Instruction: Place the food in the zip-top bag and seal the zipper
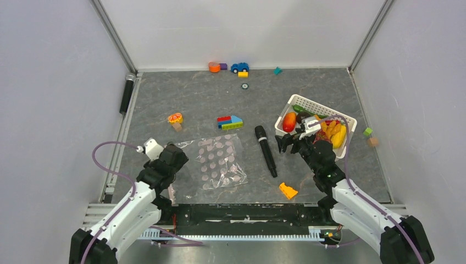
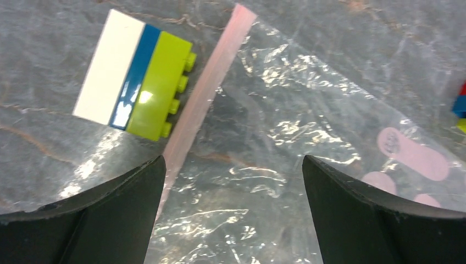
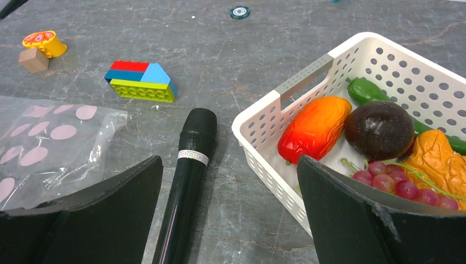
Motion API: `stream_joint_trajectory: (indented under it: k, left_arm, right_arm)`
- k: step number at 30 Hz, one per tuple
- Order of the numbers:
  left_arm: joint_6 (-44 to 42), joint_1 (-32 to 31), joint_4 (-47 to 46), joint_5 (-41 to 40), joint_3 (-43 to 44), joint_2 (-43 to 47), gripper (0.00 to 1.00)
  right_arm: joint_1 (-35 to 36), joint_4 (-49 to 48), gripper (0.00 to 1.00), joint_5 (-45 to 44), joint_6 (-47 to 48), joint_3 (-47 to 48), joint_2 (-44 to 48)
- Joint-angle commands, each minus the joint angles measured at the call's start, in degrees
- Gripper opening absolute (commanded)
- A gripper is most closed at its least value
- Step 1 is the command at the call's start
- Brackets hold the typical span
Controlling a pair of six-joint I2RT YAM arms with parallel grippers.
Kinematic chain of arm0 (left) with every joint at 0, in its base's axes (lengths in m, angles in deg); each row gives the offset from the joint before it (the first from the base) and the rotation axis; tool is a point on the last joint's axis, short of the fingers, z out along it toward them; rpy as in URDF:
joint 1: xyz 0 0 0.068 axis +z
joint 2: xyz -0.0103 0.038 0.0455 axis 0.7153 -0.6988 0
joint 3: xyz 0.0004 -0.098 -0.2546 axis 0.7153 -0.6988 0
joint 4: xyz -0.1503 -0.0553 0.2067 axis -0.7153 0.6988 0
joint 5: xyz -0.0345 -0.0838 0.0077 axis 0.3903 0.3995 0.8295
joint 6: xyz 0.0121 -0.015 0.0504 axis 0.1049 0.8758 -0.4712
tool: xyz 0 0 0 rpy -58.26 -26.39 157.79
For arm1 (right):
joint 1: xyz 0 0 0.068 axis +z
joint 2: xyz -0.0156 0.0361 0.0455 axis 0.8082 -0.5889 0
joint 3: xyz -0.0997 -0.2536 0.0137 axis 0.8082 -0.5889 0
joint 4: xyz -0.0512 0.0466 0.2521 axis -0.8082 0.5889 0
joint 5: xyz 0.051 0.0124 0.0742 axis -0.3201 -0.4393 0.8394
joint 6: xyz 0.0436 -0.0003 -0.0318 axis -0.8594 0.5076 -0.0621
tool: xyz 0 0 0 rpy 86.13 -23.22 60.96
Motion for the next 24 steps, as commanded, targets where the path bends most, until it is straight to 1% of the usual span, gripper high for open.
stream_joint_trajectory:
  k: [1, 5, 9, 12, 16, 18, 19, 22, 24]
  left_arm:
    - [-0.6, 0.4, -5.7, 1.4, -0.2, 0.2, 1.00]
    - [0.7, 0.4, -6.2, 2.9, -0.2, -1.4, 1.00]
    - [-0.5, 0.4, -12.5, 6.2, -1.7, -3.5, 1.00]
    - [-2.2, 0.4, -17.7, 12.0, -2.3, -4.9, 1.00]
    - [-3.5, 0.3, -19.0, 13.6, -2.8, -4.7, 1.00]
    - [-2.9, 0.4, -21.3, 15.5, -4.1, -4.9, 1.00]
    - [-2.2, 0.3, -23.7, 17.8, -5.0, -5.3, 1.00]
    - [1.0, 0.3, -35.4, 25.3, -9.6, -8.6, 1.00]
    - [2.7, 0.2, -41.1, 28.3, -11.5, -12.5, 1.00]
  right_arm:
    - [0.1, -2.4, 0.98, 0.2, 0.6, 0.6, 1.9]
    - [0.0, -2.3, 0.98, -0.1, 0.4, 0.4, 3.0]
    - [0.1, -2.9, 0.98, -0.9, 0.4, -0.3, 3.8]
    - [0.0, -2.5, 0.98, -1.2, 0.3, -0.1, 3.8]
    - [0.0, -3.2, 0.98, -1.4, 0.4, -0.5, 3.6]
    - [0.1, -3.0, 0.98, -1.8, 0.5, -0.1, 3.3]
    - [0.1, -2.9, 0.98, -1.5, 0.5, 0.0, 3.2]
    - [0.1, -4.7, 0.98, -0.2, 0.1, -0.6, 2.8]
    - [0.1, -5.0, 0.98, 1.9, -0.2, -0.5, 2.3]
